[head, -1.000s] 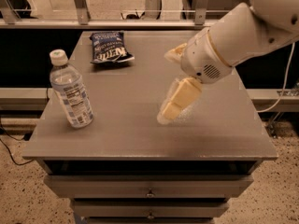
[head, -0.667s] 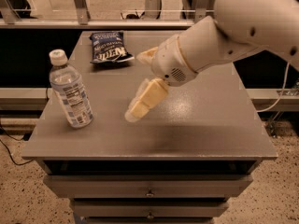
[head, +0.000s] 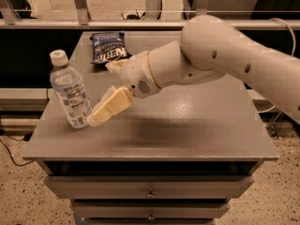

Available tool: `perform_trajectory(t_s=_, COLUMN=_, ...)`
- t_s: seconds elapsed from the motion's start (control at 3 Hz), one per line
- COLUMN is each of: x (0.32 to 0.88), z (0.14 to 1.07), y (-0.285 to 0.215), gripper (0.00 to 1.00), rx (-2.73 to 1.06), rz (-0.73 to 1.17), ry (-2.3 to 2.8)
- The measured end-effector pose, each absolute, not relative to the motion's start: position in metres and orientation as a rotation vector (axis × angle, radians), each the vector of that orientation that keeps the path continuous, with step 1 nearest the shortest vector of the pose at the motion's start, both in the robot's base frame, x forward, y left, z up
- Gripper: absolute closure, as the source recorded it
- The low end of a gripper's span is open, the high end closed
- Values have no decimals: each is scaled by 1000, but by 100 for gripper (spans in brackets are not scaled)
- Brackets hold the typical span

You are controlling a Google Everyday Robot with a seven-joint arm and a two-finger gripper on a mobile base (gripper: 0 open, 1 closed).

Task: Move blue plastic bottle near sponge

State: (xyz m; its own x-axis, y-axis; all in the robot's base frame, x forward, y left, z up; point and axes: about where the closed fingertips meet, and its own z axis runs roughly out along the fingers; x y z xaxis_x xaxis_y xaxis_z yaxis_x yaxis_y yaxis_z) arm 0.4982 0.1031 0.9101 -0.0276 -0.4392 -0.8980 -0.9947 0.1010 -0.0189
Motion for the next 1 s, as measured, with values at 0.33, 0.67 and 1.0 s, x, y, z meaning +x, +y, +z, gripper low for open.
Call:
perform_trajectory(t_s=0.33, x=496, z=907, y=132, gripper=0, rx=-1402, rz=979, ry=1534)
perform_trajectory(t_s=0.67, x=495, z=905, y=156, gripper=0, rx=-1370, rz=1040, ry=1493)
perform_trajectory(t_s=1.0, x=494, z=906, y=174, gripper=16, rx=-1345, rz=1070, ry=1463)
